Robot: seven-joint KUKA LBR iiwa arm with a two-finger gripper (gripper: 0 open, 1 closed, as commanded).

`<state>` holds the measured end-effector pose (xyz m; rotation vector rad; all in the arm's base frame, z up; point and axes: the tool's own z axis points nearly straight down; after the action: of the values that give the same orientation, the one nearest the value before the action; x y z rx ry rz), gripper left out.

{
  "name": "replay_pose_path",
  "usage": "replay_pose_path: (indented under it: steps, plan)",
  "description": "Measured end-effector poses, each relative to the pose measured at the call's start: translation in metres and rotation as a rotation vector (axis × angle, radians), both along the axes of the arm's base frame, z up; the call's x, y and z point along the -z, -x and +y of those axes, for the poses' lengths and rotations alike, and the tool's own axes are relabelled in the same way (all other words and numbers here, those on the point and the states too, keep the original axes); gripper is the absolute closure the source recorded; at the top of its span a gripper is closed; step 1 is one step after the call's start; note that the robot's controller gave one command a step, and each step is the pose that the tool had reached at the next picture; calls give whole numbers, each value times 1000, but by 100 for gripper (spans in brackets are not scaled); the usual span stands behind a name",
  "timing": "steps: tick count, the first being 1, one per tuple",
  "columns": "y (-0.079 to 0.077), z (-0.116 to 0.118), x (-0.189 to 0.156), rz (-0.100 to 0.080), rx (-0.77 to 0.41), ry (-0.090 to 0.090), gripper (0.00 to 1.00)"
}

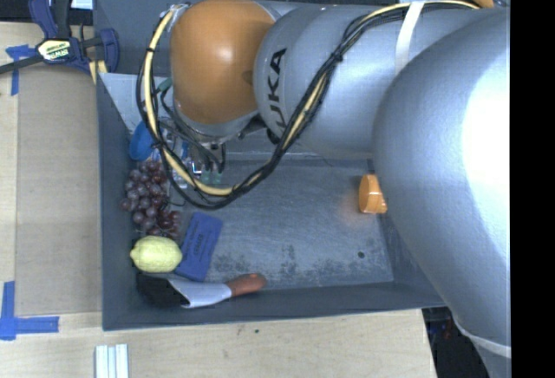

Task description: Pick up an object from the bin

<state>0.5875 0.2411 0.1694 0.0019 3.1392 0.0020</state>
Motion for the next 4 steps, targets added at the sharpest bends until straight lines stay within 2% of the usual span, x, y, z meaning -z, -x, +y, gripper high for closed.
replay_pose_path:
  steps: [1,2,3,4]
  plan:
    - [-14,-4,95,-3,-762,5,0]
    - [-6,-2,33,-5,-454,0,0]
    - [-1,-3,69,-5,-667,1,0]
    - [-17,-3,96,-12,-862,6,0]
